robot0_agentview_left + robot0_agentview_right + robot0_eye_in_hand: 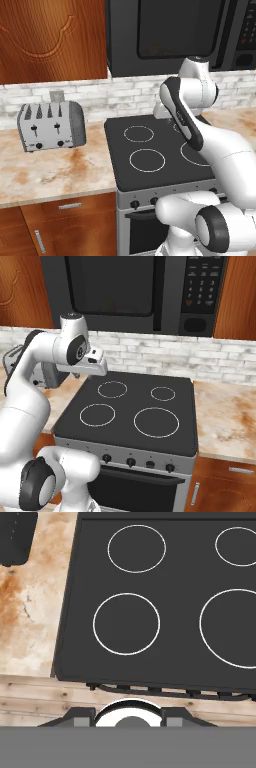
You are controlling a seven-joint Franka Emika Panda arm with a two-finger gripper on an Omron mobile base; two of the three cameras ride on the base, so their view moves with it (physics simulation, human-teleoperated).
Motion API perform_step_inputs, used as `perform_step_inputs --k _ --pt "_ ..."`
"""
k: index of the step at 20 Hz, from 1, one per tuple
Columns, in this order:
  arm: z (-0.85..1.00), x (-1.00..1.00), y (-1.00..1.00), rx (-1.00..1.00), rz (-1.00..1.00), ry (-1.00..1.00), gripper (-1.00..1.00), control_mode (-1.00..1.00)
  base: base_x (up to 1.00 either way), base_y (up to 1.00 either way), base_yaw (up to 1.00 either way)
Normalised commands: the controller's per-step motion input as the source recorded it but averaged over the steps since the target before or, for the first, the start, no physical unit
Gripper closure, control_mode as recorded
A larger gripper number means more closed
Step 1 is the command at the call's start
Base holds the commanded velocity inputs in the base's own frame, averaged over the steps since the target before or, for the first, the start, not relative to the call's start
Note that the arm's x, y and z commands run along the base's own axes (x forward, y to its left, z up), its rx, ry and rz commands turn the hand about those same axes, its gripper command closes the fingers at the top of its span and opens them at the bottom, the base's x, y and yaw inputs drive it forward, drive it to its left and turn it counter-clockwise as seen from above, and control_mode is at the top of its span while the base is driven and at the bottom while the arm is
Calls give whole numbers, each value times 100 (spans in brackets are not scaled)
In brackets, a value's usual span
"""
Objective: Retrieve the reheated potato from the microwave, then place the potato, cheese, and condiment on the cutting board.
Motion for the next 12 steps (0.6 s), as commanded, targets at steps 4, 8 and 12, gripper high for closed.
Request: perform_step_inputs --k 4,8,12 --pt "0 -11 0 -1 1 0 -100 -100 0 0 0" --pt "-1 -44 -3 0 0 -11 -100 -100 0 0 0" --pt "-5 -35 -8 6 -1 -2 -100 -100 0 0 0"
